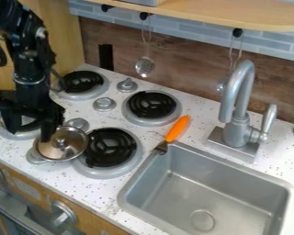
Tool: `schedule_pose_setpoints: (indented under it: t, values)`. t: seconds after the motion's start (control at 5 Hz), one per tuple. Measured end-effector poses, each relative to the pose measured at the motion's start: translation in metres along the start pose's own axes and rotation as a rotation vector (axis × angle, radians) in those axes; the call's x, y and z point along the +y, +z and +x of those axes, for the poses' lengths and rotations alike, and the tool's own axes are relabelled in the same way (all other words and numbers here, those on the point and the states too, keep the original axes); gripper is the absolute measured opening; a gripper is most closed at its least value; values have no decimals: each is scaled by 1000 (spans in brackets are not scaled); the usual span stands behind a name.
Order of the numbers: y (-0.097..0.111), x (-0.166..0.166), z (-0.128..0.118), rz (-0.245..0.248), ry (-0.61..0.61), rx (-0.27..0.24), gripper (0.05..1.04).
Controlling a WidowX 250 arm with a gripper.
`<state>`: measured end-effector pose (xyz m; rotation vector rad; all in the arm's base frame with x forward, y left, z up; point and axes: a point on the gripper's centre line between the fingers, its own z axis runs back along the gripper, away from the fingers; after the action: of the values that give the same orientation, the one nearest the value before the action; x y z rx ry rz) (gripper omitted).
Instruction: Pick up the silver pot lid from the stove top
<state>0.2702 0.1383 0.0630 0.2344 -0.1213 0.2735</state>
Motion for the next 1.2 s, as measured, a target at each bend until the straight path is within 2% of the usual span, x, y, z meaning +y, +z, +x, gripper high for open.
schedule_pose_setpoints:
  t: [0.2,0.4,0.8,1.2]
  values:
    - [-17,9,14,67,1,-31,998]
    - [-28,12,24,82,0,-42,998]
    - [-47,5,42,71,-20,-36,998]
    - [-57,-5,61,20,-64,-20,998]
